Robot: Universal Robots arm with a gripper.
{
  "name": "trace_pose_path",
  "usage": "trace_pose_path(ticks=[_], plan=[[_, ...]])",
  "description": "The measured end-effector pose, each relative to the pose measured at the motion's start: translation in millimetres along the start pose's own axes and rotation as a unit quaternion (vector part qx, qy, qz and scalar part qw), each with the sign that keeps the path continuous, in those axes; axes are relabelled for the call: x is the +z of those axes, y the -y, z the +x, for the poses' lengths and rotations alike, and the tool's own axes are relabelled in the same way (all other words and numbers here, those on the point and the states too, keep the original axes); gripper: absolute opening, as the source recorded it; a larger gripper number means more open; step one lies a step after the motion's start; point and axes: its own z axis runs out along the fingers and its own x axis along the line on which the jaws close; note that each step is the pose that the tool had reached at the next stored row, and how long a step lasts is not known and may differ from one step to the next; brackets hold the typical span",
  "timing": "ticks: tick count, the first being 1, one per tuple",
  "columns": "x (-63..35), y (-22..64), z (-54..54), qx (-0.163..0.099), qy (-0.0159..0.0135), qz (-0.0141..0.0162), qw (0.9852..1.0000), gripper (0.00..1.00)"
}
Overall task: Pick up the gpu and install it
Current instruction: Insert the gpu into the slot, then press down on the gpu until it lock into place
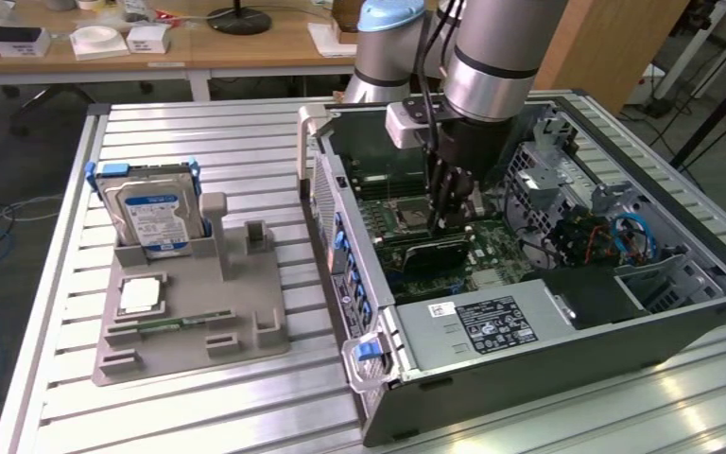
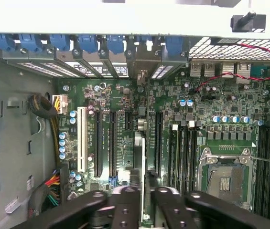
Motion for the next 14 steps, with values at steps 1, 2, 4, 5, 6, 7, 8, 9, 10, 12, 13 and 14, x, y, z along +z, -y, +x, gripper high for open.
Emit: trace_pose_path(ticks=[1, 2, 4, 5, 6, 7, 8, 9, 10, 12, 13, 14], plan=[[0.0, 0.0, 0.0, 0.0, 0.0, 0.0, 1.0, 0.2], [0.0, 0.0, 0.0, 0.0, 0.0, 0.0, 1.0, 0.14], [0.0, 0.0, 0.0, 0.0, 0.0, 0.0, 1.0, 0.11], [0.0, 0.0, 0.0, 0.0, 0.0, 0.0, 1.0, 0.11], [0.0, 0.0, 0.0, 0.0, 0.0, 0.0, 1.0, 0.11], [0.0, 0.0, 0.0, 0.0, 0.0, 0.0, 1.0, 0.11], [0.0, 0.0, 0.0, 0.0, 0.0, 0.0, 1.0, 0.11], [0.0, 0.0, 0.0, 0.0, 0.0, 0.0, 1.0, 0.11], [0.0, 0.0, 0.0, 0.0, 0.0, 0.0, 1.0, 0.11], [0.0, 0.0, 0.0, 0.0, 0.0, 0.0, 1.0, 0.11], [0.0, 0.0, 0.0, 0.0, 0.0, 0.0, 1.0, 0.11], [0.0, 0.0, 0.0, 0.0, 0.0, 0.0, 1.0, 0.11]])
